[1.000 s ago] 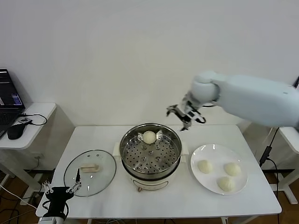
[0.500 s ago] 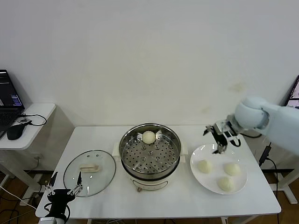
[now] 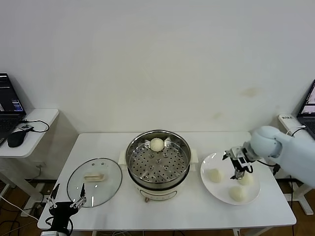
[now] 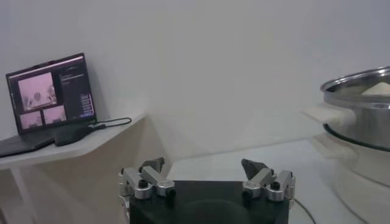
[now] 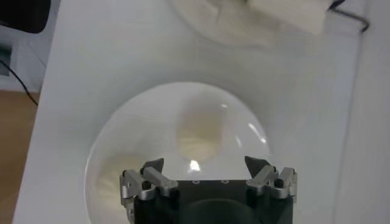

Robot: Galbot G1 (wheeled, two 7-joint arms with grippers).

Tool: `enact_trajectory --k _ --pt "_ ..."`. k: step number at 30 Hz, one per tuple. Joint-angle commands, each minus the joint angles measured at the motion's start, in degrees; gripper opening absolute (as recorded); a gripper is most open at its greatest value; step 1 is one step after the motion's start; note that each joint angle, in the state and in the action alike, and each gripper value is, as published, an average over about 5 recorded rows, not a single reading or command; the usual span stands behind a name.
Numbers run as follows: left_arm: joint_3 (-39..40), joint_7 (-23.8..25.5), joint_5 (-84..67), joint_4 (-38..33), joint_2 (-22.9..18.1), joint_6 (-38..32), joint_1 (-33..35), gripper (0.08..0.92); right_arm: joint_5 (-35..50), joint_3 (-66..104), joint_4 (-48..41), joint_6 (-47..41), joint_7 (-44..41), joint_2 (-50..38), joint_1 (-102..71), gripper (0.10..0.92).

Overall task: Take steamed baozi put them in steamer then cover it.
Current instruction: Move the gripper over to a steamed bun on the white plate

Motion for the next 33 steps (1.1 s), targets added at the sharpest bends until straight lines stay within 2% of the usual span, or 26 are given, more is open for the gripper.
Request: enact_trajectory --k 1,14,26,33 --pt "-0.3 0.0 0.2 0.2 -0.1 0.1 0.0 0.823 -2.8 5.1 -6.6 -0.5 0.7 4.1 -8.9 0.823" --pt "-1.1 0.0 0.3 1.0 0.3 0.0 -0.6 0.823 -2.7 6.6 -11.1 -1.1 2.8 11.2 -10.0 0.813" --pt "-1.1 0.0 0.3 1.9 0.3 -0.1 -1.3 0.823 -4.0 6.9 -12.5 -1.9 2.5 12.0 -10.1 0.731" --pt "-0.9 0.0 0.3 1.9 0.2 -0.1 -1.4 0.823 -3.8 7.2 -12.3 -1.7 2.0 11.7 -9.5 0.628"
